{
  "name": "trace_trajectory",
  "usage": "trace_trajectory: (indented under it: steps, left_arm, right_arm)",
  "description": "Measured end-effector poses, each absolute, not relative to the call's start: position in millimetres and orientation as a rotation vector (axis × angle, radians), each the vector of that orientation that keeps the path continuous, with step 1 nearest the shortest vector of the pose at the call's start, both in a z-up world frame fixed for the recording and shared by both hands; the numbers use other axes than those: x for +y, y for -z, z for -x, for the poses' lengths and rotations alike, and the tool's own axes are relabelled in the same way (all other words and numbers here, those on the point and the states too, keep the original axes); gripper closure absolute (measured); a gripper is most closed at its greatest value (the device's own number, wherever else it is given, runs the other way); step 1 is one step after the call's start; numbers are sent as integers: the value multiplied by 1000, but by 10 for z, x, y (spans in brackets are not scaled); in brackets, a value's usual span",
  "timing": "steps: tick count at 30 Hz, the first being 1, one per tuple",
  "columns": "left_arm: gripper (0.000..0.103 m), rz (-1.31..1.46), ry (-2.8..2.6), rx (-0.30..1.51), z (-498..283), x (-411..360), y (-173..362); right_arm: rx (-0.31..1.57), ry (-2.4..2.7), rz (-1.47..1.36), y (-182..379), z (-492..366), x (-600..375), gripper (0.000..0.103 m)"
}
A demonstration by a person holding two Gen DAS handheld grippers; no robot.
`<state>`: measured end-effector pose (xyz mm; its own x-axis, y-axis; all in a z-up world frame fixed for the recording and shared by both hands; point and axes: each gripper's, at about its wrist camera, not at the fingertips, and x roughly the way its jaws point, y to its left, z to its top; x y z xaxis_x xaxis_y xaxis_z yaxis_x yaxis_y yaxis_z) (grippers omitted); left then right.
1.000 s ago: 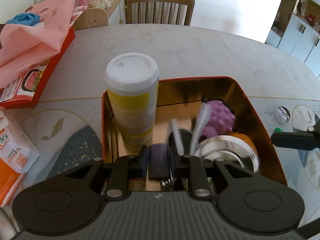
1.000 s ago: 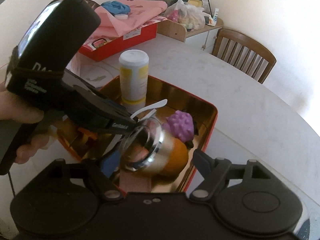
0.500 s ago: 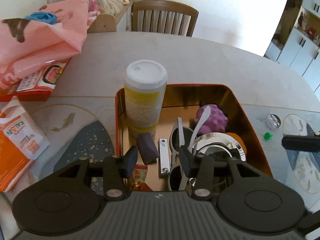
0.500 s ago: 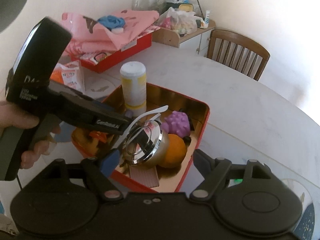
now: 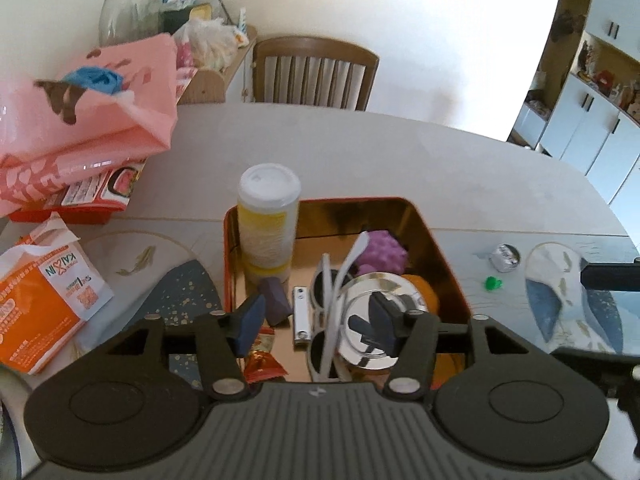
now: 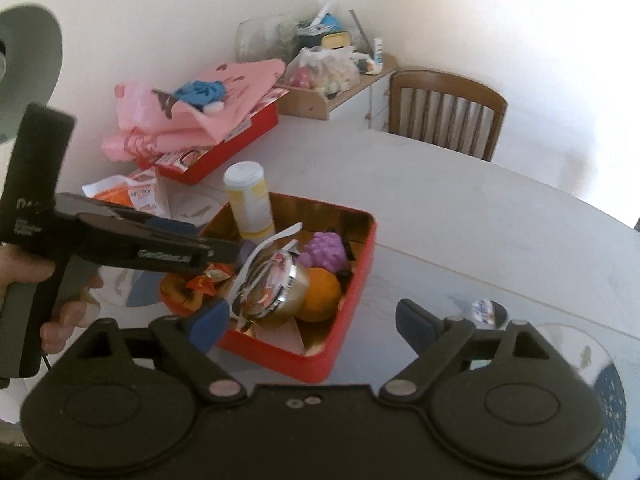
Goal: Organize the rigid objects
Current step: 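Open both tools to drop the purple tube and silver tin into the box, then move the left tool to the green piece while the right tool approaches the black-capped bottle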
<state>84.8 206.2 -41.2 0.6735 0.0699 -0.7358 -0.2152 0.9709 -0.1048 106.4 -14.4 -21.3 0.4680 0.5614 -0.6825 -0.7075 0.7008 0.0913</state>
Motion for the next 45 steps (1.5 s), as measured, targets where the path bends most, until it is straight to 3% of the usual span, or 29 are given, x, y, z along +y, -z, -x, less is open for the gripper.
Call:
trace_trajectory:
  steps: [10, 15, 18, 33, 45]
  left_arm:
    - [35, 181, -129, 767, -868, 1627, 249]
    - [22, 193, -134, 757, -978, 1337, 270]
    - [21, 199, -149, 739, -1034, 1158, 288]
    - [19, 153, -170, 740, -1478, 206, 654]
    - [19, 148, -224, 794, -1856, -23, 1092]
  right_arm:
    - [751, -733, 132, 214, -1245, -835, 5]
    - [750, -729, 153, 272, -1411, -1118, 2]
    - [751, -728, 168, 309, -1519, -1270, 2]
    - [797, -704, 197, 647, -2323, -1618, 2]
    - [835, -838, 335, 981, -2680, -1264, 7]
